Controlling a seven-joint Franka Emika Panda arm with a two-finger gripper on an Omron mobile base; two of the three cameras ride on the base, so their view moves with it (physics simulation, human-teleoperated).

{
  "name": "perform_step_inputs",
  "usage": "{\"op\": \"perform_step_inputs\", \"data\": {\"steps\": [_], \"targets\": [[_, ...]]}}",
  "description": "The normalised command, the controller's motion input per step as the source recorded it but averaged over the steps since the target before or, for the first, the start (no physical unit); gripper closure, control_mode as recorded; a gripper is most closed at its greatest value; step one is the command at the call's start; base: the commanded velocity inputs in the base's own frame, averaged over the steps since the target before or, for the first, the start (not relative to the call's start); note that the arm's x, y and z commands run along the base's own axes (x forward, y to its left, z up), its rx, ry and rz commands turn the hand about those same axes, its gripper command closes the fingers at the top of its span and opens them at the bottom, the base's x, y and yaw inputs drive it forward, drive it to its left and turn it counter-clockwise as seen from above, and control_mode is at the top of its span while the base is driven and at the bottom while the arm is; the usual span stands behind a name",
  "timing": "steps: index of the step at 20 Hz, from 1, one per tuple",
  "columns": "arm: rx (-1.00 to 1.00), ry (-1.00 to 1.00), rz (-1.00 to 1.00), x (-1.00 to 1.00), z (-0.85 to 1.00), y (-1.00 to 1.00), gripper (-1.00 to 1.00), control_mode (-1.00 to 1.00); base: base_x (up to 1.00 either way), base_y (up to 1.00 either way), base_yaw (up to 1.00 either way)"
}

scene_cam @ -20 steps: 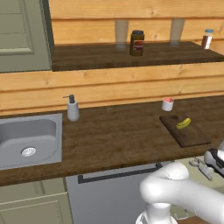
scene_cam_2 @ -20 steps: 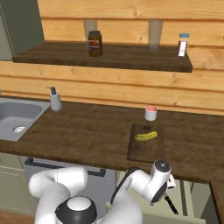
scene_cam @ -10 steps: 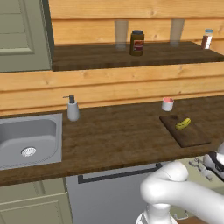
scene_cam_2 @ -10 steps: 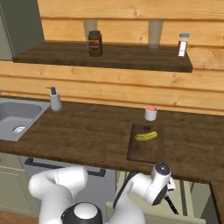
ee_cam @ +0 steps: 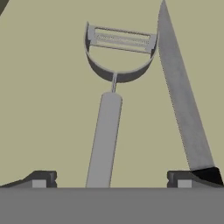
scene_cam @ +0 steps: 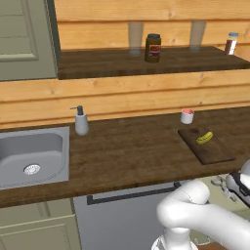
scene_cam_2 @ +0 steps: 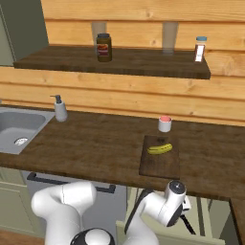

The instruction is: Place the appropriate cutting tool for cutting the cucumber skin on the cutting board.

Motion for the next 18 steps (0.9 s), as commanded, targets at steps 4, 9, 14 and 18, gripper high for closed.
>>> {"op": "perform_step_inputs", "data": {"steps": [4,9,14,18], "targets": [[0.00,0.00,0.00,0.03,-0.24,0.00,-1.00,-1.00,0.00,0.00,0.00],[0.00,0.00,0.00,0.00,-0.17,0.00,-1.00,-1.00,0.00,0.00,0.00],[0.00,0.00,0.01,0.05,-0.32,-0.02,1.00,-1.00,0.00,0.00,0.00],[0.00,0.00,0.04,0.00,-0.41,-0.18,1.00,-1.00,0.00,0.00,0.00]]}}
